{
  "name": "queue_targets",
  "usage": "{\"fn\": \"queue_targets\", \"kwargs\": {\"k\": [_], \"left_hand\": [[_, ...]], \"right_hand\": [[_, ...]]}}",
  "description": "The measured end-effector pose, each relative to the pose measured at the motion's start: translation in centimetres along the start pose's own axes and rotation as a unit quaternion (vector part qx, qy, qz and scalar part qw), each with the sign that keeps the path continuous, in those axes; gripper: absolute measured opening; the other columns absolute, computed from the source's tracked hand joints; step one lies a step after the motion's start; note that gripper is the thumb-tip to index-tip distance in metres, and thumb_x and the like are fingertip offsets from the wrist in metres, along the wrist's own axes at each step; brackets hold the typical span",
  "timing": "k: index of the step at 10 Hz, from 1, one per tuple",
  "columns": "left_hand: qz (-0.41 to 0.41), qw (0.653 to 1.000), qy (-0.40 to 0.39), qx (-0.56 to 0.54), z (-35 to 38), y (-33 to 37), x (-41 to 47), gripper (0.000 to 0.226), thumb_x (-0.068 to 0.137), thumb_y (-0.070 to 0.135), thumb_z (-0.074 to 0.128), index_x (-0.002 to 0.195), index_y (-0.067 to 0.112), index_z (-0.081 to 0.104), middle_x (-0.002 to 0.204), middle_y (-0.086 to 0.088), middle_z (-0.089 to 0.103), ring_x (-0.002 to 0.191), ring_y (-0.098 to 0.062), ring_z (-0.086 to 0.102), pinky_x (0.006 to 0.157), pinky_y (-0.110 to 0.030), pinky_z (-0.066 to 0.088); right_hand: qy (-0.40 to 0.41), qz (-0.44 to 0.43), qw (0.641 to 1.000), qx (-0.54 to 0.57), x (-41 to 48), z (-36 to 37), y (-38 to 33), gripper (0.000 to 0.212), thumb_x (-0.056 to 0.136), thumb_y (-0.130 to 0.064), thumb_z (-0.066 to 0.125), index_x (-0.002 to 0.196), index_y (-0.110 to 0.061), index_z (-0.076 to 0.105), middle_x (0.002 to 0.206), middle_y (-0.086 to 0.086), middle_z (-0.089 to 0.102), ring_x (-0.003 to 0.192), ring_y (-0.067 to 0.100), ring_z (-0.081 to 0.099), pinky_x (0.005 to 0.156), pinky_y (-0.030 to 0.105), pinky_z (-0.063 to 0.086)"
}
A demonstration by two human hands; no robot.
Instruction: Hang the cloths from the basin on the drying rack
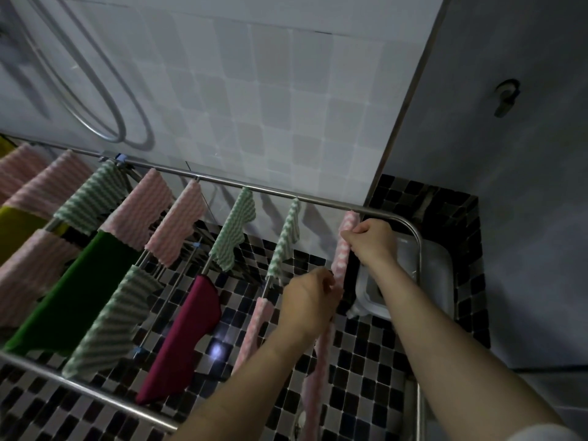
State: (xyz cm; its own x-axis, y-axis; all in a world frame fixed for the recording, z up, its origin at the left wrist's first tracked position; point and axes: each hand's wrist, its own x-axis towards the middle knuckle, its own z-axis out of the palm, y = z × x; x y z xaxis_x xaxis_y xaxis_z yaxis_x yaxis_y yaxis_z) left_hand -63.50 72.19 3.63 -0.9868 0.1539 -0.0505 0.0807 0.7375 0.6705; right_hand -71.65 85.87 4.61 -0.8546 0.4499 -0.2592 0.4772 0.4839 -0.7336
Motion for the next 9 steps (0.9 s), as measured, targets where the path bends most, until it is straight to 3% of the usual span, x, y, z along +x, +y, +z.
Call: {"fn": "queue_targets", "kwargs": {"k": [2,3,4,5,6,7,9], "left_hand": [[-0.035,0.996,-0.038,-0.071,-0.9,0.0,-0.2,0.003,0.087,0.019,0.068,0.087,0.017,0.069,0.076,0.009,0.067,0.062,0.001,0.059,0.056,-0.012,0.046],[-0.033,0.998,-0.025,-0.046,-2.7,-0.7,-1.2,0.005,0.086,0.017,0.067,0.091,0.019,0.068,0.075,0.013,0.065,0.064,-0.002,0.060,0.060,-0.021,0.053],[-0.034,0.998,0.035,0.037,-5.2,-2.6,-2.8,0.006,0.085,0.019,0.066,0.091,0.020,0.066,0.084,0.007,0.065,0.070,-0.010,0.058,0.058,-0.020,0.043],[-0.075,0.991,0.043,0.102,-7.3,-5.2,-4.6,0.009,0.088,0.029,0.064,0.092,0.023,0.059,0.090,0.008,0.058,0.074,-0.010,0.053,0.062,-0.022,0.043],[-0.105,0.989,0.007,0.102,-7.7,-6.8,-6.5,0.014,0.090,0.037,0.061,0.090,0.024,0.056,0.087,0.010,0.058,0.074,-0.007,0.055,0.068,-0.027,0.053],[-0.118,0.991,-0.011,0.070,-7.5,-7.3,-7.9,0.006,0.090,0.028,0.061,0.091,0.025,0.056,0.082,0.010,0.062,0.069,0.000,0.055,0.063,-0.020,0.051],[-0.136,0.990,0.025,-0.015,-7.5,-7.3,-9.2,0.015,0.092,0.037,0.060,0.099,0.024,0.061,0.087,0.009,0.065,0.075,-0.004,0.060,0.070,-0.026,0.054]], "right_hand": [[0.000,-0.032,0.999,-0.043,0.1,0.1,0.1,0.013,0.083,-0.027,0.068,0.075,-0.017,0.065,0.076,0.001,0.070,0.076,0.024,0.067,0.068,0.030,0.050],[0.015,-0.077,0.992,-0.099,-0.5,-0.1,-0.5,0.012,0.088,-0.027,0.062,0.091,-0.016,0.067,0.086,0.000,0.066,0.082,0.022,0.062,0.067,0.027,0.040],[0.011,-0.141,0.983,-0.118,-1.6,0.0,-1.6,0.010,0.090,-0.025,0.061,0.087,-0.015,0.064,0.083,-0.001,0.063,0.079,0.021,0.060,0.064,0.026,0.038],[-0.058,-0.182,0.978,-0.083,-3.2,1.2,-3.2,0.012,0.090,-0.022,0.063,0.079,-0.019,0.059,0.076,-0.005,0.060,0.071,0.013,0.057,0.055,0.021,0.035],[-0.134,-0.194,0.969,-0.073,-4.6,3.4,-3.9,0.011,0.088,-0.023,0.066,0.080,-0.020,0.059,0.072,-0.010,0.057,0.068,0.008,0.054,0.056,0.021,0.036],[-0.171,-0.192,0.963,-0.078,-5.6,5.7,-3.9,0.009,0.086,-0.022,0.067,0.080,-0.020,0.062,0.077,-0.006,0.060,0.076,0.015,0.059,0.062,0.023,0.038],[-0.161,-0.174,0.966,-0.108,-7.0,7.5,-3.5,0.007,0.090,-0.018,0.063,0.083,-0.021,0.065,0.092,0.002,0.069,0.083,0.019,0.064,0.065,0.025,0.048]]}}
